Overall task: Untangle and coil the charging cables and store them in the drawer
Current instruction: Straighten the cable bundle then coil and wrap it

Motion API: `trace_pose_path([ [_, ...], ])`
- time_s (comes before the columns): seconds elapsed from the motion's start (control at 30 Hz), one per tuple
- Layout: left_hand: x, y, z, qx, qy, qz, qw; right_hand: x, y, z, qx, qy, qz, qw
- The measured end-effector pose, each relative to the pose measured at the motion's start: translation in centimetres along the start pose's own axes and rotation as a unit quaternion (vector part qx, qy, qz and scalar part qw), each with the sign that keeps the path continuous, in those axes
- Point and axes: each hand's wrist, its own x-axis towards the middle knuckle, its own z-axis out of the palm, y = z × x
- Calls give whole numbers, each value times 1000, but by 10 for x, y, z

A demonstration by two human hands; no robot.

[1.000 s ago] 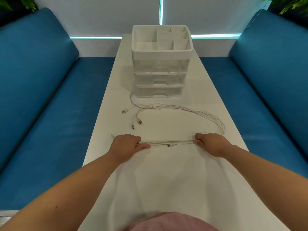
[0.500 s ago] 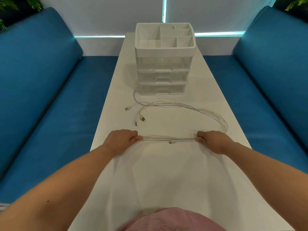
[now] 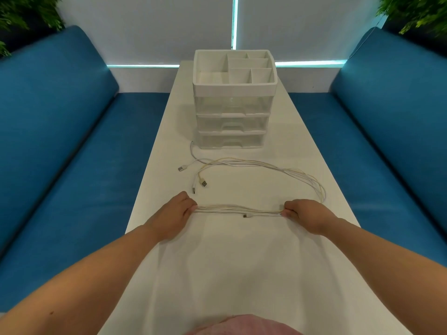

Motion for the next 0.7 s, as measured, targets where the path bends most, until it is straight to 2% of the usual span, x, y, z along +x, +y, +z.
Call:
trace_pose_path([
  [0.23,1,1,-6,96,54,29,994,4,5,0,-25,38,-31,998],
  [0.4,12,10,-16,119,15,10,993,4,9,2,10,66,-51,996],
  [0.5,34,24,-22,143,27,-7,989,4,10,3,20,63,-55,996],
  [0.7,107,53,-25,137,26,48,989,3,10,1,39,41,-58,997],
])
